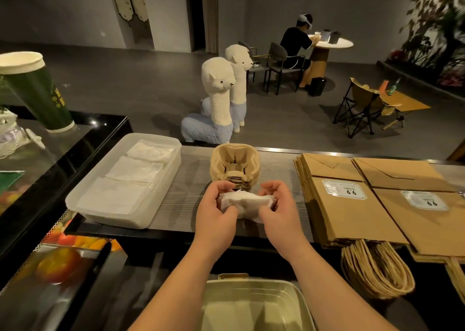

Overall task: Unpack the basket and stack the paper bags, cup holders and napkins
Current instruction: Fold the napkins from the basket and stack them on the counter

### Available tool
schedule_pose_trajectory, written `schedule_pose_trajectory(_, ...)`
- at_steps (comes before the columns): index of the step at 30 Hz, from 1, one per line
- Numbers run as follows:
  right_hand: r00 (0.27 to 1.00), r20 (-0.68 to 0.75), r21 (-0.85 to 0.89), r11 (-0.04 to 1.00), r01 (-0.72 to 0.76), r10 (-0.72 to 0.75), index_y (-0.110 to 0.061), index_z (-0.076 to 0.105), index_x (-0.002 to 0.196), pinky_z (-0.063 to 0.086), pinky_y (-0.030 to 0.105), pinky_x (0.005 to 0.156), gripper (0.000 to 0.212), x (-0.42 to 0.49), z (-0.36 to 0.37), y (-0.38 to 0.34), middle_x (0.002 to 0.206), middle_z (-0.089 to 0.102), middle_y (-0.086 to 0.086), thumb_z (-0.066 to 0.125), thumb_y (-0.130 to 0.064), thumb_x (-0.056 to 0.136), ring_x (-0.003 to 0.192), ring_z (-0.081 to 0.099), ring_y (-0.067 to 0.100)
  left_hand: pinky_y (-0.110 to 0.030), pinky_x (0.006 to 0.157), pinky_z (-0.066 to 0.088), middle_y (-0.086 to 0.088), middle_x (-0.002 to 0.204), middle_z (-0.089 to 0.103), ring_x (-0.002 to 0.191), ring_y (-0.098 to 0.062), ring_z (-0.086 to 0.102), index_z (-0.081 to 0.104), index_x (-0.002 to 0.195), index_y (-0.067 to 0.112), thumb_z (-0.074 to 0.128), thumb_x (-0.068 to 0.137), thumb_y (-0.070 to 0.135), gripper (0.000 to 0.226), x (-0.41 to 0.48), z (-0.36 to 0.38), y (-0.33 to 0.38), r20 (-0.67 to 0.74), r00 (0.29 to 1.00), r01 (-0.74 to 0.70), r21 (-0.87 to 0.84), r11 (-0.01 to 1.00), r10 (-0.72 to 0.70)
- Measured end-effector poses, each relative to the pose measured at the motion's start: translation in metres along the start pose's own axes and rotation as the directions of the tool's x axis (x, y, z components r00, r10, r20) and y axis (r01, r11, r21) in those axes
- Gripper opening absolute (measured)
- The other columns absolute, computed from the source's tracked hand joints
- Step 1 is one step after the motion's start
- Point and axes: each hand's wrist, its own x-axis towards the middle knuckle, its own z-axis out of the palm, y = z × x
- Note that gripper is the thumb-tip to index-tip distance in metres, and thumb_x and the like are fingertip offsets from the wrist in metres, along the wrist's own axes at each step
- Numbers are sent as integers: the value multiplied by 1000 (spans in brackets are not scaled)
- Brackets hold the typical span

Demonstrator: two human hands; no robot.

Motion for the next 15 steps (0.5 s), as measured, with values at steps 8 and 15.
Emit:
schedule_pose_trajectory(8, 998, 61, -70, 997, -29, 34, -32, 51, 116, 59, 21, 73, 49, -2, -8, -6, 112, 59, -4, 59, 8, 89, 101, 62, 16, -17, 64, 53, 4, 99, 68, 77, 0, 64, 64, 101, 31, 61, 83, -9, 44, 3, -4, 6, 47, 999, 23, 31, 999, -24)
schedule_pose_trajectory(15, 992, 123, -26, 999, 33, -30, -35, 59, 127, 56, 21, 72, 39, 3, -28, -40, 100, 77, -6, 56, -6, 100, 93, 70, 6, -34, 84, 58, 7, 118, 68, 105, -17, 67, 62, 120, 36, 80, 71, 20, 55, 3, -17, 15, 295, 944, 131, 76, 988, -148)
